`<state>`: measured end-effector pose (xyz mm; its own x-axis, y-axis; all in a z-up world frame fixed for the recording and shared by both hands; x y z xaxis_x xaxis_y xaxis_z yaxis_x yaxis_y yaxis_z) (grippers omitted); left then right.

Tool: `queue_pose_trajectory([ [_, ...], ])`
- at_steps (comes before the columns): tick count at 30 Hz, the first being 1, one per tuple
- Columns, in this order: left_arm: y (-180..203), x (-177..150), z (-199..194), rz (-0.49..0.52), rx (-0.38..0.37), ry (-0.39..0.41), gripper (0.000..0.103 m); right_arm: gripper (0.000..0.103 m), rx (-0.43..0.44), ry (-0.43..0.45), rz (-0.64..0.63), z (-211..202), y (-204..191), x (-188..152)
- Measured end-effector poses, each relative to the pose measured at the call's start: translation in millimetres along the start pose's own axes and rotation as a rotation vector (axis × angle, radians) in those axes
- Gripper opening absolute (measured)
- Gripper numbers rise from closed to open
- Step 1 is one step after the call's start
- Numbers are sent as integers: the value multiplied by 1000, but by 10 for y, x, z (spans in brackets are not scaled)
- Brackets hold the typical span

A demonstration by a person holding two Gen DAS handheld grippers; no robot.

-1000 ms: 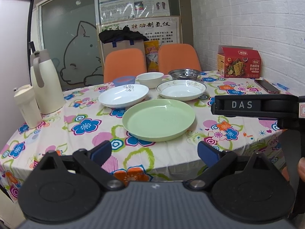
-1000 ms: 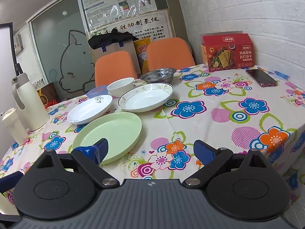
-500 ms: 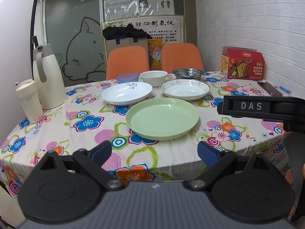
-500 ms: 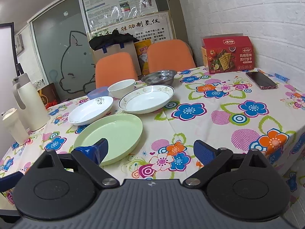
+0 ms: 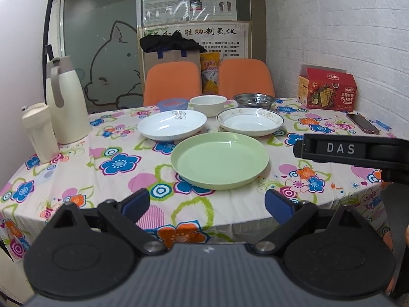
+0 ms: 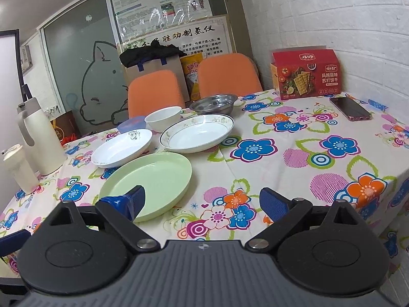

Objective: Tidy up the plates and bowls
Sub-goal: 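Move the left tool toward the pale green plate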

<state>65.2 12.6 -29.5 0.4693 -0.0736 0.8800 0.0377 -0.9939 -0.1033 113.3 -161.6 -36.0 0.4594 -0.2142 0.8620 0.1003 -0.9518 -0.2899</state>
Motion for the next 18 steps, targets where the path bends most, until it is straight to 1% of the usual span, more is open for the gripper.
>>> queue_pose_trajectory([
  [4, -14, 10, 148, -14, 11, -31, 96, 84, 5, -16, -9, 65, 4, -27],
  [8, -59, -4, 302, -30, 20, -70, 96, 84, -16, -33, -5, 162, 96, -51],
  [11, -98, -3, 357, -46, 21, -81, 96, 84, -31, -41, 19, 216, 197, -67],
  [18, -126, 27, 419, -55, 26, -88, 96, 84, -21, -61, 39, 317, 264, -110],
])
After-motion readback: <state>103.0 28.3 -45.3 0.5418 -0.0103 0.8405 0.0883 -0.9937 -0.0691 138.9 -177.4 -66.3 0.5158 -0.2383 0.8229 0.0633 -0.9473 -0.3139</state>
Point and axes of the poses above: each gripper's, at about its wrist camera, not at the fingertips, and z roughly the way its jaws point, y to its right, x to its top, the point moved 7 cm from there along z, roughly the way its jaws point, and after that the axes turned 7 degrees about x, right-handed, at the moved point
